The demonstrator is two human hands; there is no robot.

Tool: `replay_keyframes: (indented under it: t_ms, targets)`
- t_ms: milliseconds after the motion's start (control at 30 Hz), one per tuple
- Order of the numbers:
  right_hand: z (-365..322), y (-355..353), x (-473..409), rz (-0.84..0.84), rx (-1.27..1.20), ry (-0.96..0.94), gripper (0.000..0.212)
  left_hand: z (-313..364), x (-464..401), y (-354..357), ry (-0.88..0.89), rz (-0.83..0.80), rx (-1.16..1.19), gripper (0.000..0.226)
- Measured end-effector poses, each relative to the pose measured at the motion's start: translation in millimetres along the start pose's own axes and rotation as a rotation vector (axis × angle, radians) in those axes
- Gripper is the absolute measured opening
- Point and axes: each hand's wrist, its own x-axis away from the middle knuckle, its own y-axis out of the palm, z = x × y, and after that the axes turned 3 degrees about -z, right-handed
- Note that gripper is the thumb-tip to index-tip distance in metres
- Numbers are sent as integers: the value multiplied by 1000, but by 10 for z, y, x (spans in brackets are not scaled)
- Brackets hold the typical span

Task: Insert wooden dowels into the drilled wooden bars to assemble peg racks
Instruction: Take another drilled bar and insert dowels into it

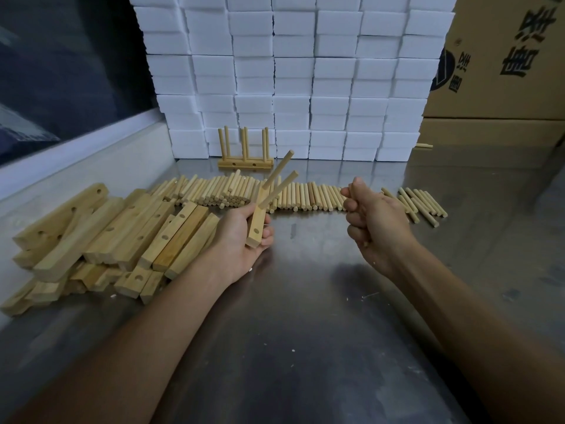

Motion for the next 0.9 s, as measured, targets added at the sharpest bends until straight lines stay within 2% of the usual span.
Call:
replay_keyframes:
  t_ms: [167, 267, 333, 433, 567, 667, 900]
  targets:
    - [2, -19, 31, -76, -38, -3, 14, 0, -4, -8, 1, -3, 5, 24]
    - [42, 0, 37, -16, 207, -21, 20, 0, -7, -10, 0, -3, 10, 24]
    - [37, 18, 45, -18, 244, -33, 20, 0, -8, -11, 2, -1, 10, 25]
    - [7, 42, 88, -106, 144, -29, 17, -2, -6, -12, 7, 2, 7, 25]
    - [44, 104, 162, -229, 381, -49, 8, 1, 9, 0, 13, 4, -5, 24]
    - [120, 167, 205, -255, 516, -117, 15, -1, 25, 19, 27, 8, -27, 26]
    - [240, 305, 261, -309, 704, -330, 12, -28, 41, 53, 38, -9, -49, 26]
